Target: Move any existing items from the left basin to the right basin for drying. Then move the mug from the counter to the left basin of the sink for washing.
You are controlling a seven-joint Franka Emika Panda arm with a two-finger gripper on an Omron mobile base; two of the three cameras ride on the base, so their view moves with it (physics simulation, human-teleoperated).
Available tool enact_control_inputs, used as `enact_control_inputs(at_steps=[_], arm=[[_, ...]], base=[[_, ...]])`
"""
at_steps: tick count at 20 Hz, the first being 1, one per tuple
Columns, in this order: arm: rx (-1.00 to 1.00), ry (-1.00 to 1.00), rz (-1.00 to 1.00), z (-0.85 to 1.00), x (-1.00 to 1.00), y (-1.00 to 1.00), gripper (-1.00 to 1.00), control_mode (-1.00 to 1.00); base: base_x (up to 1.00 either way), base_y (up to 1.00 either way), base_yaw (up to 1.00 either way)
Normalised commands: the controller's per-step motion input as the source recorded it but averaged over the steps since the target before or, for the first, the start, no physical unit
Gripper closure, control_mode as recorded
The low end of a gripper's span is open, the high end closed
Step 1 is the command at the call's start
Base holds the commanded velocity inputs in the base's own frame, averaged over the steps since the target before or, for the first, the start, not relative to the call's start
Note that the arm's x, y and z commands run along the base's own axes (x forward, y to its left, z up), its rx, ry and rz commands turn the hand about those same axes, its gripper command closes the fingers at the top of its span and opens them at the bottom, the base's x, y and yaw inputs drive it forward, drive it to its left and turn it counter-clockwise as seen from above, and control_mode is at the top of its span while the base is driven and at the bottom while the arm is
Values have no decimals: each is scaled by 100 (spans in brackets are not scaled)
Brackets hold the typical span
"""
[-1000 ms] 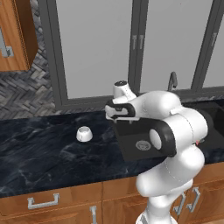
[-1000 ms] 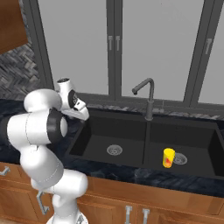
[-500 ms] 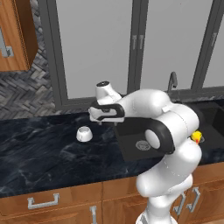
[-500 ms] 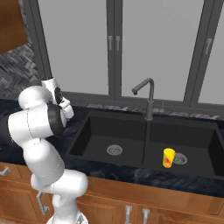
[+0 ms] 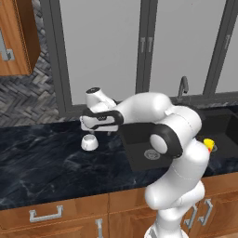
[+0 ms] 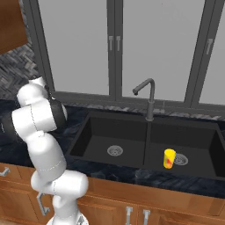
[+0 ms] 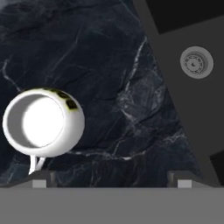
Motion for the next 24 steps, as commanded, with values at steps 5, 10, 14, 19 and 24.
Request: enact_control_inputs(at_steps=[5, 10, 14, 19, 24], arm=[[0, 0, 0, -11, 2, 17, -100, -100], [0, 0, 0, -21, 10, 1, -100, -100], [0, 0, 0, -13, 14, 3, -100, -100], [0, 0, 0, -1, 17, 9, -100, -100], [0, 0, 0, -11, 7, 4, -100, -100]], base=[[0, 0, 0], [0, 0, 0], [0, 0, 0], [0, 0, 0], [0, 0, 0]])
